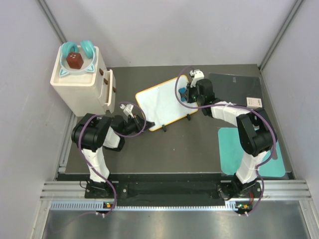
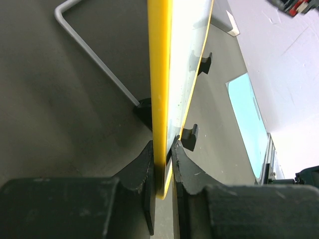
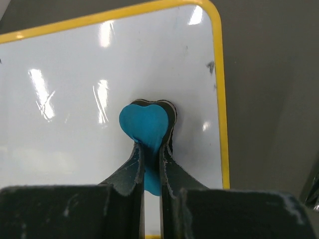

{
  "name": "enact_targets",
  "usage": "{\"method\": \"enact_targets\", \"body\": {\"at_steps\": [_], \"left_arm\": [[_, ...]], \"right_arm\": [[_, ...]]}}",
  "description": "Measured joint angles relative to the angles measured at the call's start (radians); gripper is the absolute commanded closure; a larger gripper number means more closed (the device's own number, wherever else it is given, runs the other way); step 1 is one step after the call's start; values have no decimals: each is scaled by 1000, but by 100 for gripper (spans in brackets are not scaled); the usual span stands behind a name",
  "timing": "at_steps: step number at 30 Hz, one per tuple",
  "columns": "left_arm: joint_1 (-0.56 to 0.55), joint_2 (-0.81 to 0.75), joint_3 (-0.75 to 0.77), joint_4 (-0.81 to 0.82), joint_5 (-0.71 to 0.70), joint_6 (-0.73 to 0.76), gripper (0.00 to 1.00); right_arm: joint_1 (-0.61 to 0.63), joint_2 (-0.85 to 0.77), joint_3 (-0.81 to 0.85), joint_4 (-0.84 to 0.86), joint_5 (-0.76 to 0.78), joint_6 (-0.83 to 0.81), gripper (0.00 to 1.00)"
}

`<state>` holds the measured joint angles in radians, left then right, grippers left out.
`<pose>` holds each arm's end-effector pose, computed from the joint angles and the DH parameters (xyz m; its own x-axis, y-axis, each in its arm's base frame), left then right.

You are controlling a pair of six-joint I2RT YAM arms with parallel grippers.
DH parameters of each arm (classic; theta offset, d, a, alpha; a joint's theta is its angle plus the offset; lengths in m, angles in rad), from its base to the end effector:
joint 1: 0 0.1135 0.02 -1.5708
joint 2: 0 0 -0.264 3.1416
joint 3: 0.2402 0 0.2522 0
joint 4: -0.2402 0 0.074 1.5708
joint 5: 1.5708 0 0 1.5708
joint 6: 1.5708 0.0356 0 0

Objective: Erase the whiteboard

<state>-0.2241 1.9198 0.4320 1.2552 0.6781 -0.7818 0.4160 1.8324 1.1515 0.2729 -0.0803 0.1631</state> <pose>0.2772 -0.0861 0.0990 -0.7007 -0.4030 -0.5887 0.3868 0.4786 -0.7882 0.3802 0.1711 0.2175 -0.4345 -0.0150 -0.9006 -0.4050 0.8963 0.1805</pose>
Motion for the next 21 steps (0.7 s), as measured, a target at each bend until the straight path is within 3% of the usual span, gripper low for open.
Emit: {"method": "enact_targets", "body": {"at_steps": [21], "left_arm": [[-1,0,0,2,5,1,100]], "right_arm": [[-47,-67,-211,109,79,255,100]]}}
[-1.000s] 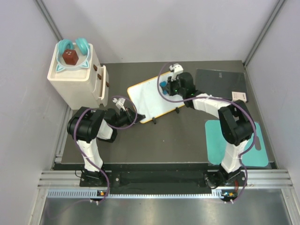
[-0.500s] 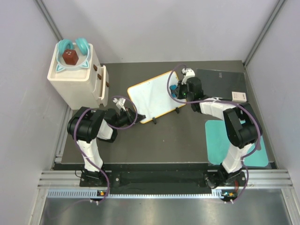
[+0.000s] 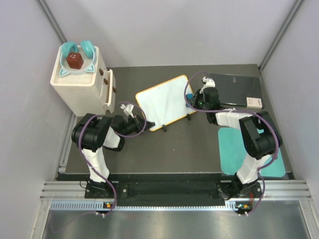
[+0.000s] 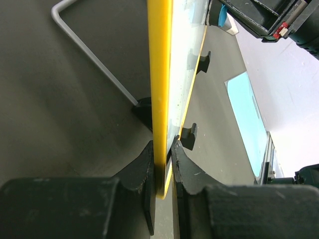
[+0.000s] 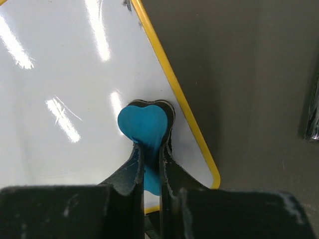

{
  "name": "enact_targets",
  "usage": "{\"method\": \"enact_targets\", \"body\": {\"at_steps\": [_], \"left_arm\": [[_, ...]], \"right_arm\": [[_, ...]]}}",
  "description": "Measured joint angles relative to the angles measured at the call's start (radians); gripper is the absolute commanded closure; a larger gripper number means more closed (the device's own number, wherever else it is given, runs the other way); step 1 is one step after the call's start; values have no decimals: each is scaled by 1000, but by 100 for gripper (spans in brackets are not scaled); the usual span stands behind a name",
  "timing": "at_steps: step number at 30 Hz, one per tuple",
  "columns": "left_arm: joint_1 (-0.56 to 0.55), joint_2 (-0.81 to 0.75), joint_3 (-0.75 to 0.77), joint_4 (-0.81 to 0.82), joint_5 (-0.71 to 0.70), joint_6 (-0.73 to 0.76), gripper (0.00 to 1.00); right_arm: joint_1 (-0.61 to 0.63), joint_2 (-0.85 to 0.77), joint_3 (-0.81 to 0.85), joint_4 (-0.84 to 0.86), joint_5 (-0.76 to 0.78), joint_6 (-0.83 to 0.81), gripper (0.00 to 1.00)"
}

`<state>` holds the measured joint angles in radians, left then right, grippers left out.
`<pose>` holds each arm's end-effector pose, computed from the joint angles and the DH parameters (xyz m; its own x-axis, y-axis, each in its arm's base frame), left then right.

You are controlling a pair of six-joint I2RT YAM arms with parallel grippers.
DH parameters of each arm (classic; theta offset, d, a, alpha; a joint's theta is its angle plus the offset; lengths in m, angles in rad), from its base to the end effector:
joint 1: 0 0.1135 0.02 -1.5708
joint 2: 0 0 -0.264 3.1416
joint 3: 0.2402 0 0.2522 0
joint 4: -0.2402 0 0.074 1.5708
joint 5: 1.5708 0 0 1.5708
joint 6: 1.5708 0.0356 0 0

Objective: Erase the whiteboard

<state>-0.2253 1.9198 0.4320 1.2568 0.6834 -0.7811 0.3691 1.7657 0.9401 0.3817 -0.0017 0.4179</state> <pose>0.2769 -0.0865 0.0992 -0.7023 -0.3991 -0.5895 0.3914 0.4752 -0.7880 0.3547 0.1373 0.1861 -0.5131 0.2367 -0.8251 -0.1685 0.9148 0.3672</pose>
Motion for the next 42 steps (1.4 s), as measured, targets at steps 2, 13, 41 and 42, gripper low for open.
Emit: {"method": "enact_targets", "body": {"at_steps": [2,13,41,42], "left_arm": [[0,0,0,0,0,0,100],[-9,-9,0,-15,-5,16,100],[-21,-18,0,-32,-9,37,100],[-22,-20,0,-35,-11,39,100]], "right_arm": [[0,0,-6,14,2,3,100],[-19,6,-16,57,-65,-13,100],[-21,136,323,-100,-73,-140,100],[-22,144,341,-108,-80,-147,100]]}}
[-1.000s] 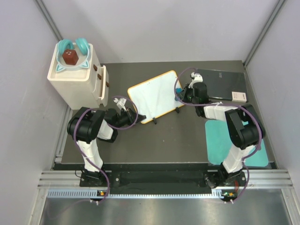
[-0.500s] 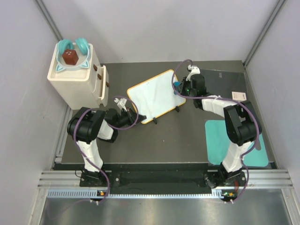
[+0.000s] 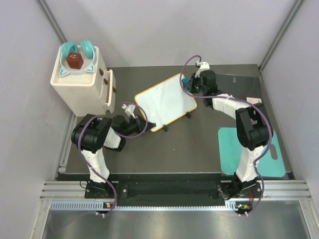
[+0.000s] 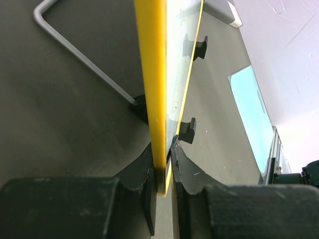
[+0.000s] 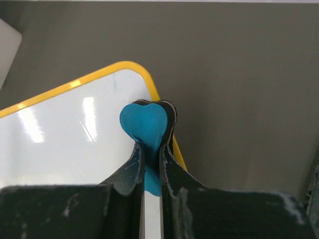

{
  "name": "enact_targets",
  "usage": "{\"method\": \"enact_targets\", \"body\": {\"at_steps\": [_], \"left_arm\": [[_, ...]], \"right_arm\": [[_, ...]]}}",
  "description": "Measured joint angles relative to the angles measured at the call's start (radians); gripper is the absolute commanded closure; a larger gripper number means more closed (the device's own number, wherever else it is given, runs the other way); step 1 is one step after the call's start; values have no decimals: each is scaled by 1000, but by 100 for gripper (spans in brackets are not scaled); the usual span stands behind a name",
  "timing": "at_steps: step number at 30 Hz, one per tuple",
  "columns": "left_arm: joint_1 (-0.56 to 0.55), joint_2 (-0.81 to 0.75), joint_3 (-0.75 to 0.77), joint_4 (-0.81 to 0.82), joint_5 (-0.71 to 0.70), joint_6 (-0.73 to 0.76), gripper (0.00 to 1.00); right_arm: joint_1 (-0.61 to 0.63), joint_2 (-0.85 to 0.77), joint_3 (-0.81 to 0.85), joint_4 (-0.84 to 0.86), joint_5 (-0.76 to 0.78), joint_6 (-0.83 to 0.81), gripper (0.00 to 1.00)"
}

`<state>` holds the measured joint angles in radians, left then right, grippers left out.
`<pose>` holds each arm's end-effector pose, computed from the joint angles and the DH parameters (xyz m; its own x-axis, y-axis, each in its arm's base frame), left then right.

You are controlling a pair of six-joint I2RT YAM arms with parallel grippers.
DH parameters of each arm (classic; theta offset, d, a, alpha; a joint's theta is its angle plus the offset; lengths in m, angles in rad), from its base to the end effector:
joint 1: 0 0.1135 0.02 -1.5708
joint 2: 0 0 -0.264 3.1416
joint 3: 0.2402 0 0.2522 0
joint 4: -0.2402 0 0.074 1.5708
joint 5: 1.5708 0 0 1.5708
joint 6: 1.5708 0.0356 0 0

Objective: Erase the whiteboard

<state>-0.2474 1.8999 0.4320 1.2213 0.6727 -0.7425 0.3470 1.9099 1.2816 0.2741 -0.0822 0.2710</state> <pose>0.2747 -0.0923 0.1010 -0.7000 -0.3686 -0.6117 0.4127 0.4901 -0.7677 0.4165 0.1537 0.2291 -0.4244 0.1302 -0.8961 -0.3090 0.9094 0.2785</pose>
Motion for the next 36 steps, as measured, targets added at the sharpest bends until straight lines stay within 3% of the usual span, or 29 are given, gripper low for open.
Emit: {"method": "enact_targets", "body": {"at_steps": [7,14,27,36], "left_arm": [[-6,-11,0,-21,-11,7,100],[-9,-13,2,-28,-13,11,100],[-14,-27,9,-64,-21,14,100],[-16,-28,11,-74,-27,20,100]], "right_arm": [[-5,79,174,-88,-139,-20,100],[14,81,158,-70,-187,-26,100],[286,63,117,-20,-103,-94,100],[369,70,117,-31,-89,-97,100]]}}
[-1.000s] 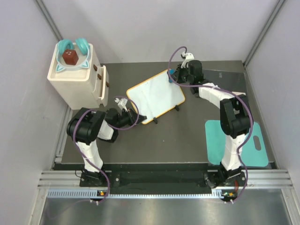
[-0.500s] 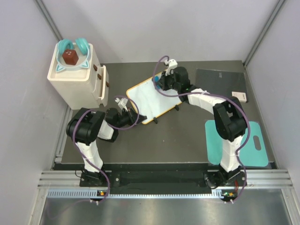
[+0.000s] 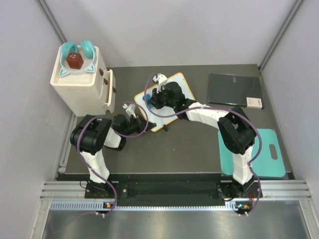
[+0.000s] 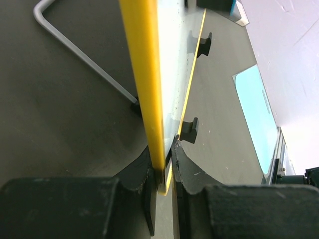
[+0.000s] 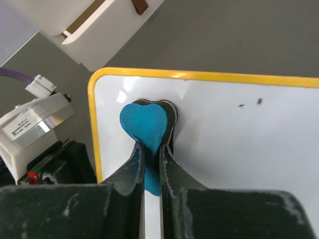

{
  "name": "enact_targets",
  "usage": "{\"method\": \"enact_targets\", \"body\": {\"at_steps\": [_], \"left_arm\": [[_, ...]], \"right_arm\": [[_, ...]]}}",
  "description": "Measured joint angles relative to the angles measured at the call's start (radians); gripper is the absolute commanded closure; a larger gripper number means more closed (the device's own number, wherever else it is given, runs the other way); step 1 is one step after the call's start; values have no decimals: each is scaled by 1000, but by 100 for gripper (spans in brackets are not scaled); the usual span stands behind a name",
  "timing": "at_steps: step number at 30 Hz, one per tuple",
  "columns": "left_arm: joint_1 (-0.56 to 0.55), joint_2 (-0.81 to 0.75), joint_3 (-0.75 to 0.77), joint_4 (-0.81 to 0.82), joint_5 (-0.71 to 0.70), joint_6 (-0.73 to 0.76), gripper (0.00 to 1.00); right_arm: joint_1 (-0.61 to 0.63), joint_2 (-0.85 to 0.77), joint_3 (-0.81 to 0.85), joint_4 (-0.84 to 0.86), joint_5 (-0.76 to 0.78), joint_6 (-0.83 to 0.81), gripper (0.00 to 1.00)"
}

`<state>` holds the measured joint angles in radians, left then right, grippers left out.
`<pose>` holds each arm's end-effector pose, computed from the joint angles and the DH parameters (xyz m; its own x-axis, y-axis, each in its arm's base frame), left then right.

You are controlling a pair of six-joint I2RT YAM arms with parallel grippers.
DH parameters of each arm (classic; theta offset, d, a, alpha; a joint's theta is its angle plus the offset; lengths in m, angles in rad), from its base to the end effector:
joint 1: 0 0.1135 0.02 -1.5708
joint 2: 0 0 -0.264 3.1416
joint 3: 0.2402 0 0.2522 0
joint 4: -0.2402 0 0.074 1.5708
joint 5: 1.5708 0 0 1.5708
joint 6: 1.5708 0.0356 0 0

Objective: Erase the whiteboard

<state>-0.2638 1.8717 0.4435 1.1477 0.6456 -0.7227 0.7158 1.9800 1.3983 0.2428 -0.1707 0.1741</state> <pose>0.2752 -0.0965 0.1033 -0.7074 -0.3562 -0.6105 0.3981 0.5130 -0.7605 0.3473 0.3101 0.2350 -0.3800 -0.1043 -0.9191 -0.7125 0.6666 0.2190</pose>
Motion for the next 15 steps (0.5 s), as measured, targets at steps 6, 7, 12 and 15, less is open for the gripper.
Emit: {"method": "enact_targets", "body": {"at_steps": [6,7,12,15], "left_arm": [[0,0,1,-3,-2,0,100],[-1,0,2,-3,-2,0,100],[-3,0,2,-4,-3,2,100],[-4,0,2,-4,-5,9,100]], "right_arm": [[52,-11,-57,32,40,13,100],[58,-21,-78,37,46,20,100],[67,-70,-204,81,68,59,100],[68,-100,-282,104,92,95,100]]}}
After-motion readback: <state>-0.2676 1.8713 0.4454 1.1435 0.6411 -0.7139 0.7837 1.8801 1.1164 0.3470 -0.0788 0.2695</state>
